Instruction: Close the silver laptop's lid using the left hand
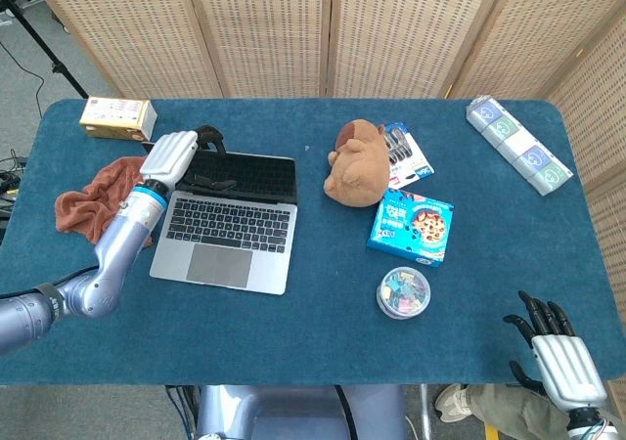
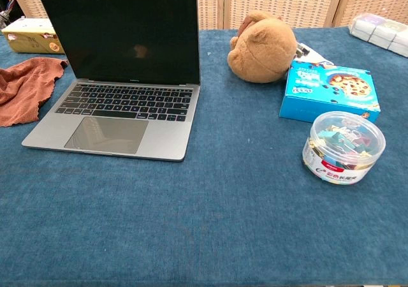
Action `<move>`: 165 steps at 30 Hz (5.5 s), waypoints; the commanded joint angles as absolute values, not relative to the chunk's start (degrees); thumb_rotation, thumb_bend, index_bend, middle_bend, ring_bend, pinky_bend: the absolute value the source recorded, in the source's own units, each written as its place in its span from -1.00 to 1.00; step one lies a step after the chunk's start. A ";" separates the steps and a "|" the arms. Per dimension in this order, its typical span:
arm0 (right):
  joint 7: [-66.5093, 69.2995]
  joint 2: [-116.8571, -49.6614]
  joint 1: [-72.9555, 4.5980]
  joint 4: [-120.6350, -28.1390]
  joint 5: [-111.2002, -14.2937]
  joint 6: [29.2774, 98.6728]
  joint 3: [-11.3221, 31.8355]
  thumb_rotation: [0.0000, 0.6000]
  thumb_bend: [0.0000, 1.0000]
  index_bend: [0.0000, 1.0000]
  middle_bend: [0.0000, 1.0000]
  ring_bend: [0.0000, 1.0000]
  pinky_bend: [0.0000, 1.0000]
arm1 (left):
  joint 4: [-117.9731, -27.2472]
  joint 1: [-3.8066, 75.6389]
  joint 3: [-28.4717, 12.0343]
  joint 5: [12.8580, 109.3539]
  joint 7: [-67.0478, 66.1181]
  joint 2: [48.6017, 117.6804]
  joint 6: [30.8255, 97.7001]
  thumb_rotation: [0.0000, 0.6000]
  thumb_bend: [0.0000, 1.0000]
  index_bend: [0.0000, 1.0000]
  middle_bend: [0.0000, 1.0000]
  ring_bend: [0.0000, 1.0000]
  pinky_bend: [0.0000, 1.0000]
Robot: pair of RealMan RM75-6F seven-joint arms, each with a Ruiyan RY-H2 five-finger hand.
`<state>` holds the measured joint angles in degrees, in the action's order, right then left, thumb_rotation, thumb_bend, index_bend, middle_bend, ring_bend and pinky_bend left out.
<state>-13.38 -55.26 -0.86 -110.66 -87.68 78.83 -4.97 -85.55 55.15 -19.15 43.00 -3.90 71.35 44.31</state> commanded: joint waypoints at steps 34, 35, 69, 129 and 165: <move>-14.57 -55.48 -0.50 -111.12 -88.94 78.96 -5.49 1.00 -0.29 -0.53 -1.00 -1.00 -1.00 | -110.94 51.13 -13.98 37.31 -11.01 62.10 52.60 0.37 -0.91 -0.03 -0.33 -0.22 -0.35; -14.70 -55.47 -0.47 -111.16 -89.00 78.94 -5.56 1.00 -0.29 -0.53 -1.00 -1.00 -1.00 | -111.35 50.74 -13.33 37.18 -10.80 62.23 52.28 0.37 -0.91 -0.03 -0.33 -0.22 -0.35; -18.83 -53.83 -0.83 -113.63 -86.22 75.93 -6.55 1.00 -0.29 -0.51 -1.00 -1.00 -1.00 | -110.56 45.63 -6.18 39.30 -4.28 65.80 45.81 0.37 -0.89 -0.08 -0.33 -0.22 -0.35; -20.79 -53.54 -2.33 -114.16 -80.63 73.22 -5.75 1.00 -0.29 -0.51 -1.00 -1.00 -1.00 | -118.03 21.31 1.09 75.78 -1.90 58.44 84.09 0.36 -0.90 -0.15 -0.42 -0.32 -0.35; -14.07 -54.50 -2.87 -111.42 -80.83 77.15 -1.85 1.00 -0.29 -0.52 -1.00 -1.00 -1.00 | -98.31 -2.09 3.58 88.61 13.49 65.84 103.42 0.36 -0.89 -0.19 -0.49 -0.40 -0.35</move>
<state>-14.06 -54.48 -2.86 -111.44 -80.82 77.16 -1.84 -98.23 -1.99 3.67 88.51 13.38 65.90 103.37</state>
